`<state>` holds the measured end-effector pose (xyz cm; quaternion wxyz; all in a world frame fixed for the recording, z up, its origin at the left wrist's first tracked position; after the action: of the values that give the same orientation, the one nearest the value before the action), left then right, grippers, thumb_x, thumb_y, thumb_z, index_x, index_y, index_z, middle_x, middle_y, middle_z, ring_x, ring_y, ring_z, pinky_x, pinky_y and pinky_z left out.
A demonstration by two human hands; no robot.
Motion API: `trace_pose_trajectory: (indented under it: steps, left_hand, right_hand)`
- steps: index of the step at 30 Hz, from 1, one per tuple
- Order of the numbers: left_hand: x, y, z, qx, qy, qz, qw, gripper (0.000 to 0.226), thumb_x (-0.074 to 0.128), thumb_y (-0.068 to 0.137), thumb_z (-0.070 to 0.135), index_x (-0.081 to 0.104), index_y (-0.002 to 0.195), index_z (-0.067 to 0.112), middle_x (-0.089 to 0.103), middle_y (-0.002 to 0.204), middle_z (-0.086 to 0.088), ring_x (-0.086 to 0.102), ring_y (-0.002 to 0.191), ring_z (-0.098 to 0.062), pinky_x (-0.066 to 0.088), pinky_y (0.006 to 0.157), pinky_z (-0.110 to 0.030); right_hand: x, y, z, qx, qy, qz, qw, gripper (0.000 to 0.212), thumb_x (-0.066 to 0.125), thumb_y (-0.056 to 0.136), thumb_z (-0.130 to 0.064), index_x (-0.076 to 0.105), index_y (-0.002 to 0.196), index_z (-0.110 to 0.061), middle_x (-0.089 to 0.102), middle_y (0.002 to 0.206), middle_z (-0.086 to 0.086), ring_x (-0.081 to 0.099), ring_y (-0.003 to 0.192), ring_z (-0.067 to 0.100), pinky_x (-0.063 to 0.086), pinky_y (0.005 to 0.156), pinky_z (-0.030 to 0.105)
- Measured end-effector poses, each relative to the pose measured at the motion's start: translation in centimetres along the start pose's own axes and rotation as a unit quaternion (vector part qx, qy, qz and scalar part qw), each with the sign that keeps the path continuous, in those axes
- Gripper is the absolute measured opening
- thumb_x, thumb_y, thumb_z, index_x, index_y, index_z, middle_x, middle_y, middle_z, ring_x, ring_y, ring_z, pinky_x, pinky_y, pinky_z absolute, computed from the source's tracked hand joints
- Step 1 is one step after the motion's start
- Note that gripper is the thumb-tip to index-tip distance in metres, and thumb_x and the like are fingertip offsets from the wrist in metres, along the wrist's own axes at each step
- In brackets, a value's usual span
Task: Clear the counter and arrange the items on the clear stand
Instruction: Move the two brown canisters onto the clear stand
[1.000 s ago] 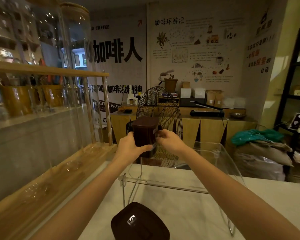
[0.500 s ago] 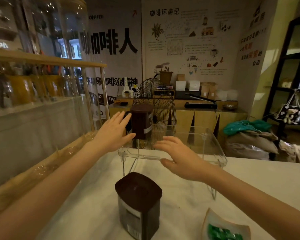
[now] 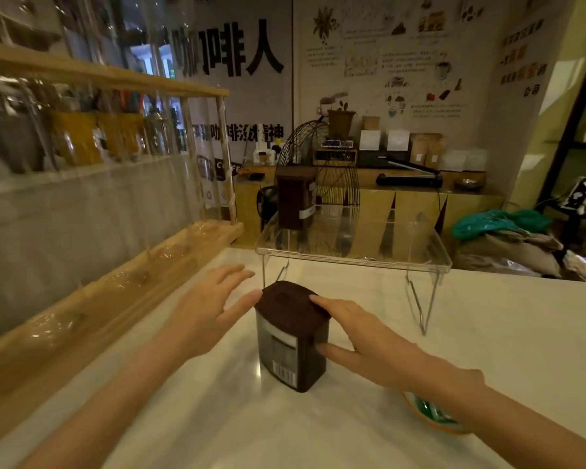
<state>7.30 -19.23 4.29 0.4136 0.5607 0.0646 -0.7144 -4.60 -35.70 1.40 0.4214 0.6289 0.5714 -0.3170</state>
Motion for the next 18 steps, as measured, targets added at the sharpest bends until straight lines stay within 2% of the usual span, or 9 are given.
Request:
trace_pose_trajectory:
  steps: [2, 4, 6, 8, 11, 14, 16, 18]
  left_hand:
    - [0.9, -1.6, -0.1, -0.041, -0.052, -0.018, 0.998, 0.098, 0.023, 0.059, 0.087, 0.039, 0.133, 0.025, 0.048, 0.137, 0.003, 0.048, 0.119, -0.013, 0.045, 0.097, -0.034]
    - [1.8, -2.7, 0.0, -0.069, -0.118, -0.023, 0.99, 0.099, 0.04, 0.056, 0.084, 0.037, 0.135, 0.024, 0.053, 0.132, 0.001, 0.054, 0.109, -0.011, 0.047, 0.092, -0.028]
    - [2.8, -3.6, 0.7, -0.096, -0.191, -0.019, 0.977, 0.091, 0.057, 0.059, 0.065, 0.033, 0.137, 0.024, 0.055, 0.13, -0.002, 0.055, 0.107, -0.01, 0.046, 0.092, -0.024]
    - [3.9, -4.4, 1.8, -0.113, -0.238, -0.003, 0.965, 0.089, 0.068, 0.065, 0.048, 0.024, 0.14, 0.027, 0.052, 0.132, -0.001, 0.052, 0.111, -0.01, 0.044, 0.097, -0.026]
    - [5.0, -5.0, 2.8, -0.105, -0.259, 0.04, 0.959, 0.09, 0.076, 0.065, 0.035, 0.021, 0.137, 0.034, 0.049, 0.127, 0.008, 0.046, 0.116, -0.008, 0.038, 0.098, -0.024]
    - [5.8, -5.0, 3.4, -0.097, -0.268, 0.05, 0.957, 0.09, 0.077, 0.063, 0.036, 0.024, 0.136, 0.035, 0.044, 0.123, 0.018, 0.043, 0.118, -0.005, 0.036, 0.096, -0.022]
    - [6.1, -4.8, 3.8, -0.09, -0.279, 0.058, 0.954, 0.09, 0.078, 0.062, 0.035, 0.026, 0.136, 0.035, 0.046, 0.121, 0.022, 0.044, 0.111, 0.003, 0.036, 0.091, -0.015]
    - [6.2, -4.5, 4.0, -0.089, -0.297, 0.063, 0.949, 0.086, 0.079, 0.062, 0.032, 0.031, 0.133, 0.036, 0.049, 0.113, 0.027, 0.045, 0.099, 0.017, 0.037, 0.08, -0.002]
  right_hand:
    - [0.3, 0.0, 0.1, 0.006, 0.014, 0.006, 1.0, 0.067, 0.054, 0.088, -0.034, 0.016, 0.142, -0.032, 0.032, 0.148, -0.01, 0.032, 0.131, 0.007, 0.026, 0.099, 0.014]
    - [0.3, -0.1, 0.1, 0.011, 0.032, 0.019, 0.999, 0.067, 0.056, 0.087, -0.033, 0.019, 0.142, -0.031, 0.035, 0.147, -0.009, 0.039, 0.125, 0.005, 0.029, 0.094, 0.012]
    - [0.4, -0.1, 0.0, 0.013, 0.048, 0.029, 0.998, 0.066, 0.057, 0.086, -0.03, 0.021, 0.141, -0.029, 0.04, 0.144, -0.007, 0.042, 0.113, 0.0, 0.032, 0.089, 0.012]
    - [0.4, -0.1, 0.0, 0.017, 0.059, 0.035, 0.997, 0.065, 0.058, 0.086, -0.028, 0.023, 0.141, -0.028, 0.044, 0.142, -0.004, 0.044, 0.109, 0.003, 0.036, 0.089, 0.014]
    - [0.4, -0.1, 0.2, 0.018, 0.066, 0.05, 0.996, 0.064, 0.061, 0.084, -0.028, 0.028, 0.139, -0.029, 0.049, 0.138, -0.003, 0.052, 0.113, 0.013, 0.042, 0.094, 0.021]
    - [0.2, -0.4, 0.3, 0.013, 0.061, 0.07, 0.996, 0.061, 0.062, 0.083, -0.028, 0.033, 0.137, -0.027, 0.053, 0.135, -0.003, 0.055, 0.113, 0.017, 0.045, 0.096, 0.026]
    - [0.1, -0.5, 0.3, 0.009, 0.056, 0.079, 0.995, 0.06, 0.062, 0.083, -0.028, 0.035, 0.136, -0.027, 0.054, 0.135, -0.003, 0.055, 0.114, 0.016, 0.042, 0.093, 0.02]
    - [0.1, -0.6, 0.2, 0.002, 0.054, 0.09, 0.995, 0.059, 0.062, 0.083, -0.028, 0.037, 0.136, -0.025, 0.053, 0.135, -0.003, 0.054, 0.116, 0.015, 0.038, 0.089, 0.012]
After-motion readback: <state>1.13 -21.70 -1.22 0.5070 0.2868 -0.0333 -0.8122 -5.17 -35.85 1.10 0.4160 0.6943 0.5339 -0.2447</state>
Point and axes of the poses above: each hand's wrist, its own y-axis towards the middle knuckle, its own x-axis out of the palm, z = x × y, the point moved 5 cm from there along y, towards the middle knuckle
